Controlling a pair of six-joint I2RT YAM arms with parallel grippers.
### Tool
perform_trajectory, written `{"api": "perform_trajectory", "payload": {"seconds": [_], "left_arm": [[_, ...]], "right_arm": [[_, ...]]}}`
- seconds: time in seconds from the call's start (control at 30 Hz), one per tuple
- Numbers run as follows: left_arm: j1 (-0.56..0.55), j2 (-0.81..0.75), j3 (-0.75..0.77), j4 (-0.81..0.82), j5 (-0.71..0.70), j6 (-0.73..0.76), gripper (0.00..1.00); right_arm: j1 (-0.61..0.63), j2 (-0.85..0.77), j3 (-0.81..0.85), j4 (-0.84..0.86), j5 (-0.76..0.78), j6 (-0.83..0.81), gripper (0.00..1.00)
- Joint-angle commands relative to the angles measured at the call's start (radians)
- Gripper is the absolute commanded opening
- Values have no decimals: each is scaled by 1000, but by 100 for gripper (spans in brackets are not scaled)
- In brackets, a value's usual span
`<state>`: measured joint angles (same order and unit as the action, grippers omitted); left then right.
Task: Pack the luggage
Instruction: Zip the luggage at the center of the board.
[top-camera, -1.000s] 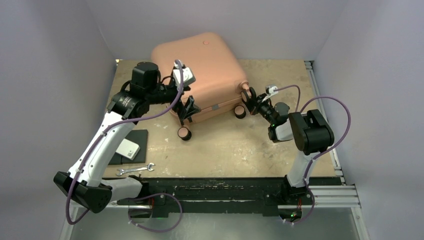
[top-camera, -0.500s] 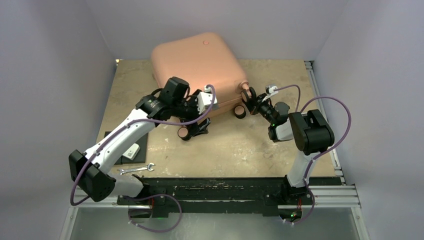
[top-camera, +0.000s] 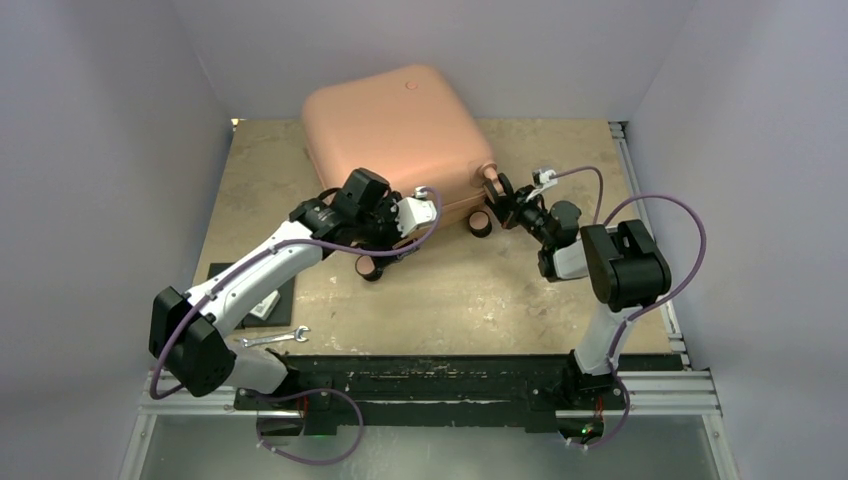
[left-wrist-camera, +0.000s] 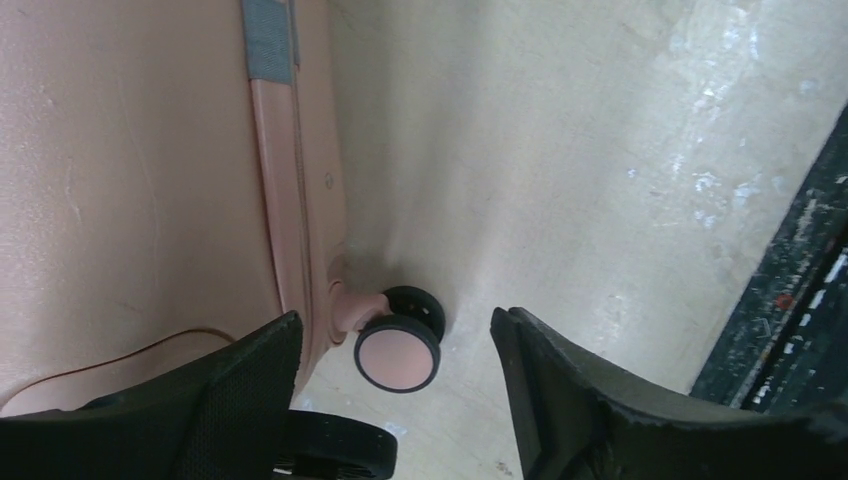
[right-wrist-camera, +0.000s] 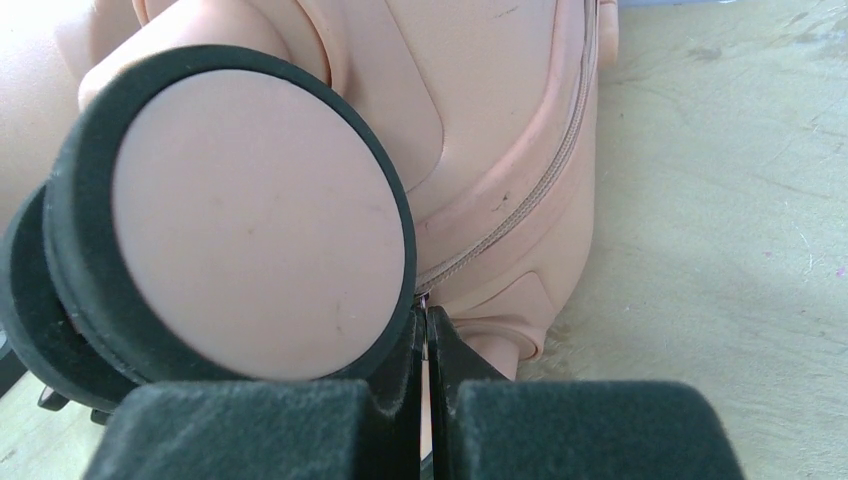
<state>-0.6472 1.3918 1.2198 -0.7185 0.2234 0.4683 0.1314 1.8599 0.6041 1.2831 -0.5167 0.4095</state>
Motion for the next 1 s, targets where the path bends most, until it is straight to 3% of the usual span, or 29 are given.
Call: {"api": "perform_trajectory", "payload": {"seconds": [0.0, 0.23, 0.37, 0.57, 0.77, 0.97], "left_arm": [[9, -28, -54, -66, -130, -14, 66], [35, -110, -149, -75, -261, -26, 50], [96, -155, -179, -112, -269, -10, 41], [209, -194, -218, -148, -249, 40, 35], [225, -208, -242, -170, -259, 47, 30], [236, -234, -271, -186, -271, 49, 27]], "right_arm": [[-13, -34, 47, -71, 79, 4, 0], [-18, -41, 63, -135, 109, -1, 0], [-18, -45, 94, -203, 156, -1, 0], [-18, -54, 195, -432, 249, -44, 0], [-18, -47, 296, -607, 293, -57, 0], [-18, -90, 356, -749, 457, -64, 0]]}}
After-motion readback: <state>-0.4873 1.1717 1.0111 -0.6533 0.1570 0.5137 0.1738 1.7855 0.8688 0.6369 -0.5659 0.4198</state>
